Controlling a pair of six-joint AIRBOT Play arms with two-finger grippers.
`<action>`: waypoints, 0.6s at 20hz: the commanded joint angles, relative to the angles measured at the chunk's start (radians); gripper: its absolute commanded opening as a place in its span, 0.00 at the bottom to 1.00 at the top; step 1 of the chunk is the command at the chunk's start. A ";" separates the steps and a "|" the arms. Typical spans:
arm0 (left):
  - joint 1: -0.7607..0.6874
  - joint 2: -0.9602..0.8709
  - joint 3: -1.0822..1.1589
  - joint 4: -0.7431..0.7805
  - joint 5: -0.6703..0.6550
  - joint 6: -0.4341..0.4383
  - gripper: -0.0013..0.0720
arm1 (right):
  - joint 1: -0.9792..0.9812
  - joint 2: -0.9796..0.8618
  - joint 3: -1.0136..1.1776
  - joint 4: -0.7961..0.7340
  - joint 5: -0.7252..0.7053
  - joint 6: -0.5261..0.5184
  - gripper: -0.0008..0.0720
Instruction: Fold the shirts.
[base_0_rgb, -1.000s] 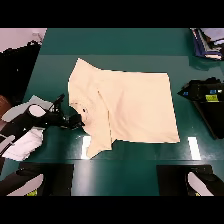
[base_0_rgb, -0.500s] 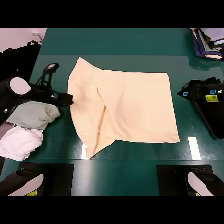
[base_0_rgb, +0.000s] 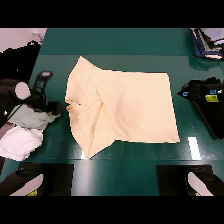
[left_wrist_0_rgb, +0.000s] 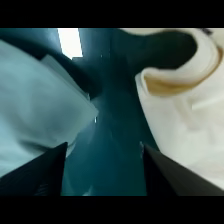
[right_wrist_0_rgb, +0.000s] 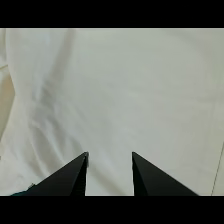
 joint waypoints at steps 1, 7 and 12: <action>0.000 0.054 -0.162 -0.118 -0.017 -0.011 0.76 | 0.000 0.000 0.000 0.000 -0.003 0.000 0.43; 0.000 0.086 -0.314 -0.473 0.131 -0.008 0.76 | 0.000 0.000 0.000 0.000 -0.009 -0.001 0.43; 0.000 0.086 -0.417 -0.505 0.164 -0.011 0.76 | 0.000 0.000 0.000 0.000 -0.010 -0.005 0.43</action>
